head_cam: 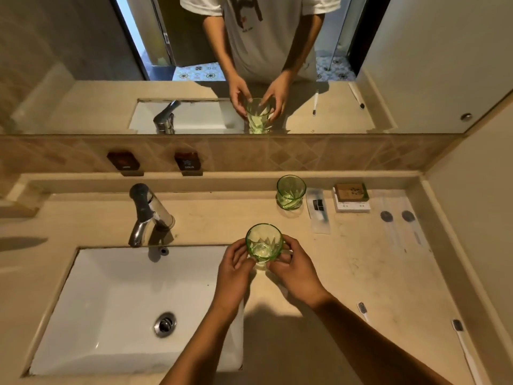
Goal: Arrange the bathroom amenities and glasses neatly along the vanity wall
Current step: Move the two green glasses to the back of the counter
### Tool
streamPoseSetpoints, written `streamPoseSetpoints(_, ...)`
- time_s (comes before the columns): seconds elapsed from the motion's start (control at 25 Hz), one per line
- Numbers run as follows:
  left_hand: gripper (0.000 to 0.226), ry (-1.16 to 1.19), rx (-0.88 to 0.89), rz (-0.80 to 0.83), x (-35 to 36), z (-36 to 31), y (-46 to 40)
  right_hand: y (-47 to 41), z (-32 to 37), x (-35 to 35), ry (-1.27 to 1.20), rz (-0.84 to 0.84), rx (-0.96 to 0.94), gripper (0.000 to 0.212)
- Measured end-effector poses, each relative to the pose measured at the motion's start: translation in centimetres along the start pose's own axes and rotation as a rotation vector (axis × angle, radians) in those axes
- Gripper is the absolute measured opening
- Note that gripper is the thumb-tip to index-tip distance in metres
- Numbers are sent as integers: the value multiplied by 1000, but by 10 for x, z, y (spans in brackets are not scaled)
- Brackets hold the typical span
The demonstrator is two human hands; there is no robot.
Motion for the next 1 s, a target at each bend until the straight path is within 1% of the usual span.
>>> streamPoseSetpoints(0.08,39,-1,-25,20,0,-1,-23,-19,1,1,-9,-9,-5,57)
streamPoseSetpoints(0.16,40,-5,-41,38,1,-2,-42,-37,4,0,57,-8,-35,57)
streamPoseSetpoints(0.24,52,32,-37,70,4,-4,-58,-52,9,1,130,-10,-99,60)
streamPoseSetpoints(0.32,63,78,-41,83,5,-6,-71,-68,12,4,152,-27,-116,62)
streamPoseSetpoints(0.48,52,4,-50,2,3,-15,-97,-101,18,16,226,-47,-100,59)
streamPoseSetpoints(0.6,53,-69,-5,-44,2,-22,-114,-116,25,23,277,-68,-123,44)
streamPoseSetpoints(0.68,47,-94,15,-60,2,-24,-123,-119,29,28,208,-68,-130,38)
streamPoseSetpoints(0.76,34,-83,11,-68,3,-23,-131,-118,36,31,121,-88,-138,39)
streamPoseSetpoints(0.8,33,-67,2,-69,4,-23,-134,-118,40,32,94,-95,-147,42)
streamPoseSetpoints(0.88,40,-57,-17,-82,6,-20,-139,-118,47,34,67,-85,-164,47)
streamPoseSetpoints(1.0,43,-58,-15,-93,7,-16,-146,-120,52,37,68,-66,-168,47)
Point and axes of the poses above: each hand's wrist, its own y-axis away from the middle knuckle, its own x-axis out of the palm, z = x × y, the point moved 6 cm from there along -y, towards the middle knuckle, and after that the axes turned 14 degrees about -y, right-handed, at the moved point
